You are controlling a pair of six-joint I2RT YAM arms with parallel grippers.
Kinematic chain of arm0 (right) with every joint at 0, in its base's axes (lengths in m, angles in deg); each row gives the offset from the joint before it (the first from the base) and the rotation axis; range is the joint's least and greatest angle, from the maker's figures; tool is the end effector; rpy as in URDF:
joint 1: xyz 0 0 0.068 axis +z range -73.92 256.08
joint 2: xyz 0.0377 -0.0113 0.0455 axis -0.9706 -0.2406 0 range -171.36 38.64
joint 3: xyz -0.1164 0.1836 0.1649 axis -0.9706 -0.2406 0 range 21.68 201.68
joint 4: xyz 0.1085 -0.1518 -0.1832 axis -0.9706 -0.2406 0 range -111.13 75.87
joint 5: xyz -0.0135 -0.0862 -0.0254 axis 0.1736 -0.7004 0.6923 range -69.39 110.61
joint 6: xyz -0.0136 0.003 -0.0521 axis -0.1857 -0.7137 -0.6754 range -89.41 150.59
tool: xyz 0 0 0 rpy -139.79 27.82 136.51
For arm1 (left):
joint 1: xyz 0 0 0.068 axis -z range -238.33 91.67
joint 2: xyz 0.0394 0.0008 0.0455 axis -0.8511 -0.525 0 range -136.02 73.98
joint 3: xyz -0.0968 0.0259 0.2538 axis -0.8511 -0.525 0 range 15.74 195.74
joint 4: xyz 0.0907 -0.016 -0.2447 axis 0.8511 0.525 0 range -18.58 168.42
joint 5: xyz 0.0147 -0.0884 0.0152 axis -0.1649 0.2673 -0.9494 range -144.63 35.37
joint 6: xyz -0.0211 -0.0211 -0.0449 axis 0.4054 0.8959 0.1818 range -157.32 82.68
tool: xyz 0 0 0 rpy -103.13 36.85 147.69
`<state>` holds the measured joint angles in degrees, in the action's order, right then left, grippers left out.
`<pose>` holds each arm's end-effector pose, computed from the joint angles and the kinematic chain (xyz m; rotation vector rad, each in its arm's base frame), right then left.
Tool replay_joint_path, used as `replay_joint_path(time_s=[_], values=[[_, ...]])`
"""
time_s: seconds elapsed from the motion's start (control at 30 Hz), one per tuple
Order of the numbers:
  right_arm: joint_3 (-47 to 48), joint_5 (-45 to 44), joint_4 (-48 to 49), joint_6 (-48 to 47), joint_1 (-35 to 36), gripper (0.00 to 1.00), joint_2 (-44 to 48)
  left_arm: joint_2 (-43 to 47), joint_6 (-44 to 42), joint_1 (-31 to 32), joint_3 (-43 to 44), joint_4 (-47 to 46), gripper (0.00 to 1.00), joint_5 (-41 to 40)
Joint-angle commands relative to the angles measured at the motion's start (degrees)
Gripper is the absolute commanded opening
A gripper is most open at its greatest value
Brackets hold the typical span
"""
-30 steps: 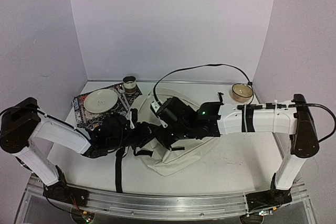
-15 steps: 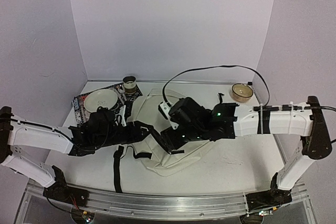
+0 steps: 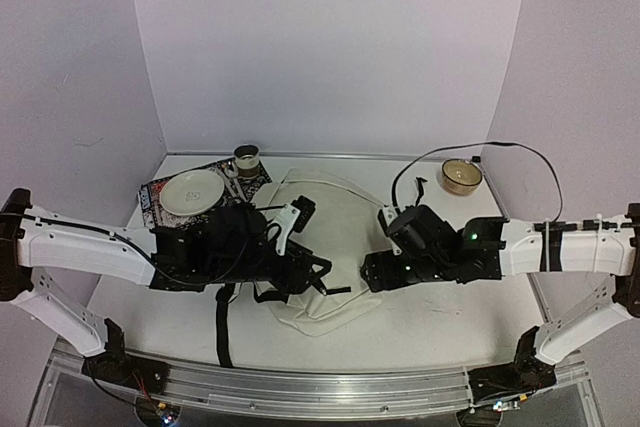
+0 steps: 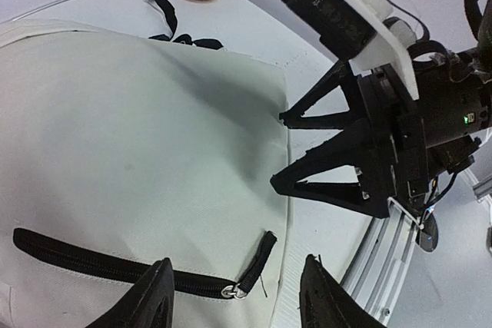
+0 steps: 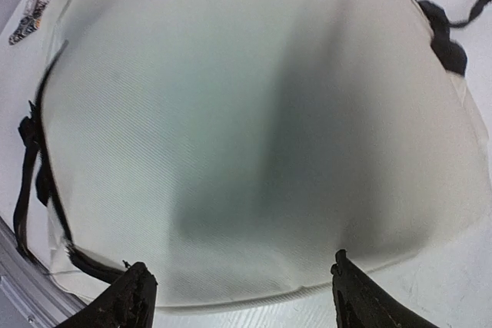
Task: Pack the student bag
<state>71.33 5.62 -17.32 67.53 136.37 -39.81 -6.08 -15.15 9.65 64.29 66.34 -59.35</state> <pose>0.1580 0.2584 0.2492 -0.2868 2.1771 0.7207 0.1200 -0.2888 0.2480 0.7869 2.0039 -0.8815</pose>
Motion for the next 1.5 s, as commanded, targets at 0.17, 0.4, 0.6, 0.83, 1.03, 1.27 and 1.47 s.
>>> replay_joint_path(time_s=[0.17,0.4,0.6,0.83,1.03,1.27,1.47], values=[[-11.13,1.77,12.35,18.01,-1.12,0.82,5.88,-7.36,-11.78,4.28,10.20,10.74,0.57,-5.59],[-13.25,4.57,19.42,22.87,-2.25,0.76,2.50,-12.04,-14.82,4.28,15.17,15.17,0.56,-1.82],[-15.45,5.53,23.08,24.67,-2.91,0.67,1.51,-17.14,-16.96,4.30,22.09,22.80,0.54,-1.30],[-16.57,6.19,24.63,24.55,-3.59,0.56,2.02,-21.36,-18.04,4.60,27.59,29.21,0.52,1.38],[-16.43,6.85,25.56,24.34,-3.79,0.50,1.77,-24.13,-18.73,4.80,29.88,31.80,0.48,-0.12],[-15.68,9.04,27.48,24.31,-3.91,0.43,0.97,-27.74,-18.46,4.90,32.51,33.44,0.40,-2.31],[-15.44,10.13,28.34,24.05,-3.91,0.39,1.38,-28.70,-17.71,4.93,33.84,34.16,0.22,-2.70]])
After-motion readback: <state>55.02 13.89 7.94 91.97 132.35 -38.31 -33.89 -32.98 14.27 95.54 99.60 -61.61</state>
